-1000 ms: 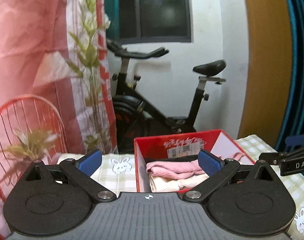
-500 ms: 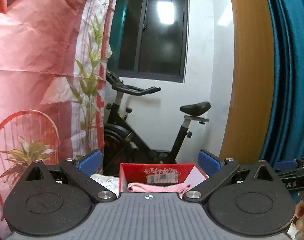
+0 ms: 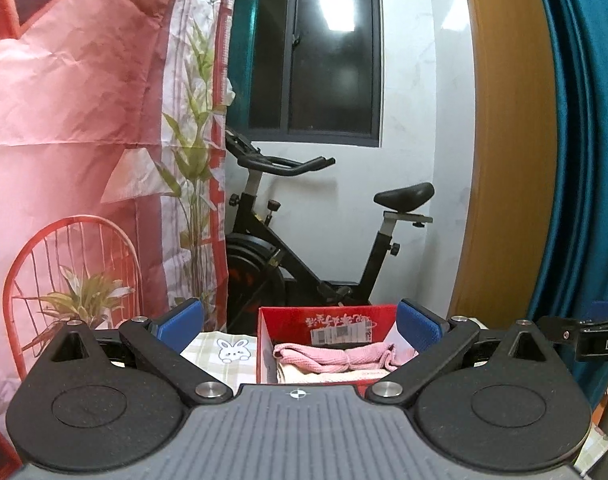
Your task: Organize soft objects
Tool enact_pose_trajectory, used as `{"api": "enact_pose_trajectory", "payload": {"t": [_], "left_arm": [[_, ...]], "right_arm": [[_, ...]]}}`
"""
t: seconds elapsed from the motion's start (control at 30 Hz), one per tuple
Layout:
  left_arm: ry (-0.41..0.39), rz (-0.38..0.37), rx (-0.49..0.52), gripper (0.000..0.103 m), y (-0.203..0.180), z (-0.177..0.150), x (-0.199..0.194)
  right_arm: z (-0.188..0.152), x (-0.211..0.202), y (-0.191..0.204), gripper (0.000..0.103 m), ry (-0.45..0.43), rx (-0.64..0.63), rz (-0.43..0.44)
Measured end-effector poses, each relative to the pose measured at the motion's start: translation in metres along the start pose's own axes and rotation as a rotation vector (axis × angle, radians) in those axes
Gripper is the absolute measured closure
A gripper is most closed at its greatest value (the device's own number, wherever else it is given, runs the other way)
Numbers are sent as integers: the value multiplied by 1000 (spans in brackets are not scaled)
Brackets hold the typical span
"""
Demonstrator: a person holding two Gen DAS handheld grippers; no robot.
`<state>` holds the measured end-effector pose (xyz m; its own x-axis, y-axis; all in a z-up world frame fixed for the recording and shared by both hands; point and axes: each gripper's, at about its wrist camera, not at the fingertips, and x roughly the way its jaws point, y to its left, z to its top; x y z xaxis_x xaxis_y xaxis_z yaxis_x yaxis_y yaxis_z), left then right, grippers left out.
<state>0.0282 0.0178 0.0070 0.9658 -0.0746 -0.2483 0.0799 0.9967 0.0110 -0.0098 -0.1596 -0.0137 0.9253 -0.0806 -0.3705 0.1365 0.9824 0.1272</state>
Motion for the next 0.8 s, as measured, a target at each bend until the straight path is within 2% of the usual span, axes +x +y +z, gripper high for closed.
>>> {"api": "enact_pose_trajectory", "payload": {"t": [0.8], "left_arm": [[32, -38, 13, 0, 2, -7, -3]], "right_arm": [[2, -3, 7, 0, -10, -27, 27]]}}
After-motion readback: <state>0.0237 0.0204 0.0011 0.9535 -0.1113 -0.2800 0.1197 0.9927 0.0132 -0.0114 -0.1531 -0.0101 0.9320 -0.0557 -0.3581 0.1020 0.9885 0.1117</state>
